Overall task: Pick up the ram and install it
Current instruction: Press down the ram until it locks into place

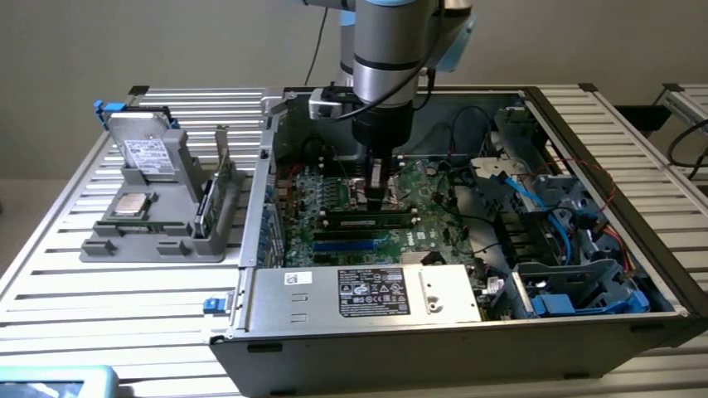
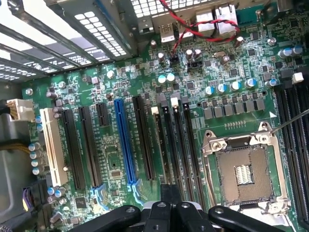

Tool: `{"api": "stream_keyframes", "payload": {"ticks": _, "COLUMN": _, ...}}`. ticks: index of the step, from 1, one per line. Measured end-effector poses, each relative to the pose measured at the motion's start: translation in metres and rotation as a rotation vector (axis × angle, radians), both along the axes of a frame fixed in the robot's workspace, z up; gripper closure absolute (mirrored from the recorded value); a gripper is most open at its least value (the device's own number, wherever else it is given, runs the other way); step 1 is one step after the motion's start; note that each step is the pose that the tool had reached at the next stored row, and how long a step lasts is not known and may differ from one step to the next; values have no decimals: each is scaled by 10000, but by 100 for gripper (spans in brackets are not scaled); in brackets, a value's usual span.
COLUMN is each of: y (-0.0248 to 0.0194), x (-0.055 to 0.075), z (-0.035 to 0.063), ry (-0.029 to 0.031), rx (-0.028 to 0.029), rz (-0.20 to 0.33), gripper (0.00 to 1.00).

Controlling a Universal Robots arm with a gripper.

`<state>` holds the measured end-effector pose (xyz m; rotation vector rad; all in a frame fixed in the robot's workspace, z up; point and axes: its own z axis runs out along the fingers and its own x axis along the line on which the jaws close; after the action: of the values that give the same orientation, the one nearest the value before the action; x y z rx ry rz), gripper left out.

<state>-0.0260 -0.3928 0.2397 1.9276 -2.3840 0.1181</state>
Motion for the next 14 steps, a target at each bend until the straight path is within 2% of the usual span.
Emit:
{"api": "stream_keyframes", "payload": {"ticks": 4, "y": 0, "x": 0, "z": 0, "ry": -26, "rx": -1, "rz": -497, "gripper": 89}}
{"api": "stream_keyframes", "payload": {"ticks": 14, "y": 0, "x": 0, "z": -1, "ry": -27, "rx": 7, "rz": -1941, "gripper": 89}}
